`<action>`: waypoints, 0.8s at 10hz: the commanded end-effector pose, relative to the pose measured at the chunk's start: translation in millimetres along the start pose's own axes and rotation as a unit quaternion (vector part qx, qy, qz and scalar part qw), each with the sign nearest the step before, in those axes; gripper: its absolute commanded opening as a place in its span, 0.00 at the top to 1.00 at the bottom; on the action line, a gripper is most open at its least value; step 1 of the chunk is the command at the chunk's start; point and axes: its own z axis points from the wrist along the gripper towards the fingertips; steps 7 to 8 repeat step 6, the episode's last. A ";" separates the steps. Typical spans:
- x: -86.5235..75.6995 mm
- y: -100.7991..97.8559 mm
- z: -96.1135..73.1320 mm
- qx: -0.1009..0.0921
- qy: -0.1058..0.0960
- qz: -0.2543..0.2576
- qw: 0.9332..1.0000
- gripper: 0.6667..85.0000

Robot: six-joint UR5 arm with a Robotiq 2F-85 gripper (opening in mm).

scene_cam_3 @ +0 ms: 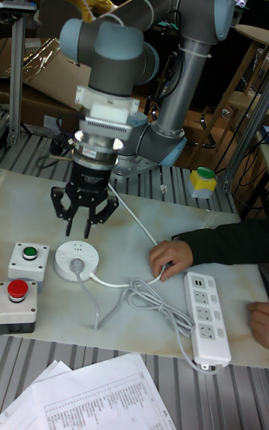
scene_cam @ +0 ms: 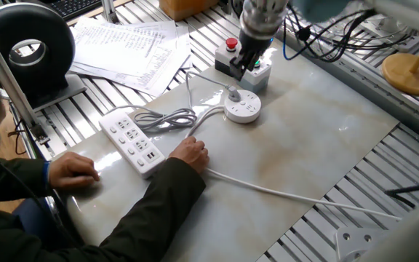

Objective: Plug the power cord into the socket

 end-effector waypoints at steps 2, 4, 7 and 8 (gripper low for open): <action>-3.4 8.8 -33.5 -0.015 -0.029 0.059 0.998 0.99; -10.8 9.4 -31.8 -0.019 -0.039 0.066 0.997 0.99; -15.4 12.3 -31.1 -0.024 -0.046 0.067 0.996 0.99; -15.4 12.3 -31.1 -0.024 -0.046 0.067 0.996 0.99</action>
